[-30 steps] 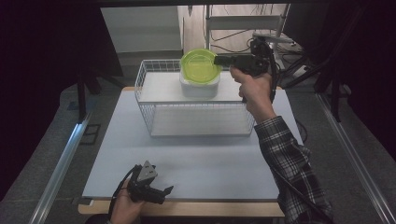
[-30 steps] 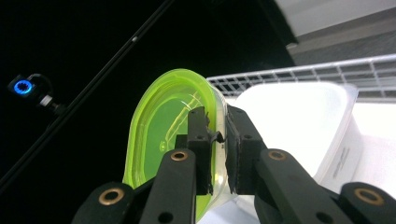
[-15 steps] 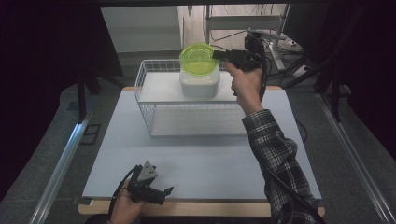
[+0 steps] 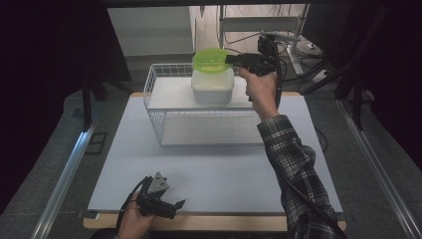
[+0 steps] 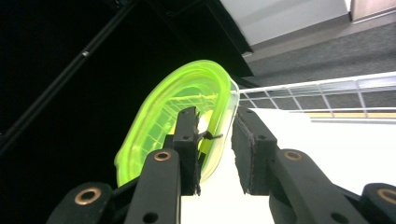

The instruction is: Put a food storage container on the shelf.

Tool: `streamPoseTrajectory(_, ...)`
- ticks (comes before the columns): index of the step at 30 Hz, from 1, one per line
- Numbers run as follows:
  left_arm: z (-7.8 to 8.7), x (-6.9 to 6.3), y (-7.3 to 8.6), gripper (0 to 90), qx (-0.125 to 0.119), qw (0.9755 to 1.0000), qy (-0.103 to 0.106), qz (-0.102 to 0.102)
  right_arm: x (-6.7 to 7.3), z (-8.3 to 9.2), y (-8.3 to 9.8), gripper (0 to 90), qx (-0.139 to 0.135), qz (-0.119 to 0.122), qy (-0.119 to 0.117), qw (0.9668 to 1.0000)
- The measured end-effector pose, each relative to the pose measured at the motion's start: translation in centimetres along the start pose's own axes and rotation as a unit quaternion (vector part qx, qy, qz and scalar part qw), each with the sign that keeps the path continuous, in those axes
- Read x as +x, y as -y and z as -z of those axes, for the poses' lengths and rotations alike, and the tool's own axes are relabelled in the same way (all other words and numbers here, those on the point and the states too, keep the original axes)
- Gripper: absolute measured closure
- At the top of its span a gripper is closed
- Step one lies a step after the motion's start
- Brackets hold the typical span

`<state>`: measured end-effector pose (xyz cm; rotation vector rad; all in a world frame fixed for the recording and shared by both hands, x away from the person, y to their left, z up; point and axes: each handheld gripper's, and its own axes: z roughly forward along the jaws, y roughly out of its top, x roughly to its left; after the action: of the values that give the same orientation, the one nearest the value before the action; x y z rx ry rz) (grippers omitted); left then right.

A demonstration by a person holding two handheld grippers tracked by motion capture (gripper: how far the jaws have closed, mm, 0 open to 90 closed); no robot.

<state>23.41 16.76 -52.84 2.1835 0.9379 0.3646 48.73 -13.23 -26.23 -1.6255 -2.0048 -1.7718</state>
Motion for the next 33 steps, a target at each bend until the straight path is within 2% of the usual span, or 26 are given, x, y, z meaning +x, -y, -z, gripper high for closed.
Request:
streamPoseTrajectory(3, -0.1, 0.0, 0.0, 1.7, 0.002, 1.0, 0.0, 0.0, -0.1, -0.1, -0.1, 69.7, 0.003, 0.002, -0.001, 1.0)
streamPoseTrajectory(6, -0.1, 0.0, 0.0, 1.7, 0.002, 1.0, 0.001, -0.001, 0.0, -0.2, -0.2, 65.3, 0.001, 0.013, 0.015, 0.9998)
streamPoseTrajectory(10, 0.0, 0.0, 0.0, 1.7, 0.002, 1.0, 0.001, 0.002, -0.2, -0.3, -0.2, 57.1, 0.002, 0.015, 0.007, 0.9999)
streamPoseTrajectory(17, 0.0, 0.1, 0.0, 1.7, 0.001, 1.0, 0.002, 0.003, -0.1, -0.1, -0.2, 35.3, 0.0, 0.042, -0.002, 0.9991)
streamPoseTrajectory(22, 0.0, 0.1, 0.0, 1.7, 0.001, 1.0, 0.001, 0.003, -0.3, 0.2, 0.1, 27.1, 0.006, 0.06, -0.004, 0.9982)
streamPoseTrajectory(27, -0.1, 0.1, 0.0, 1.7, 0.003, 1.0, 0.002, 0.004, -0.4, 0.3, 0.9, 18.9, 0.012, 0.105, -0.004, 0.9944)
streamPoseTrajectory(29, -0.1, 0.1, 0.0, 1.7, 0.003, 1.0, 0.003, 0.005, -0.4, 0.4, 1.0, 17.6, 0.012, 0.11, -0.007, 0.9939)
streamPoseTrajectory(30, -0.1, 0.1, 0.0, 1.7, 0.004, 1.0, 0.003, 0.005, -0.3, 0.5, 1.3, 16.5, 0.013, 0.12, -0.012, 0.9926)
streamPoseTrajectory(33, -0.2, 0.1, 0.0, 1.7, 0.006, 1.0, 0.003, 0.006, -0.2, 0.5, 1.9, 14.7, 0.021, 0.143, -0.007, 0.9895)
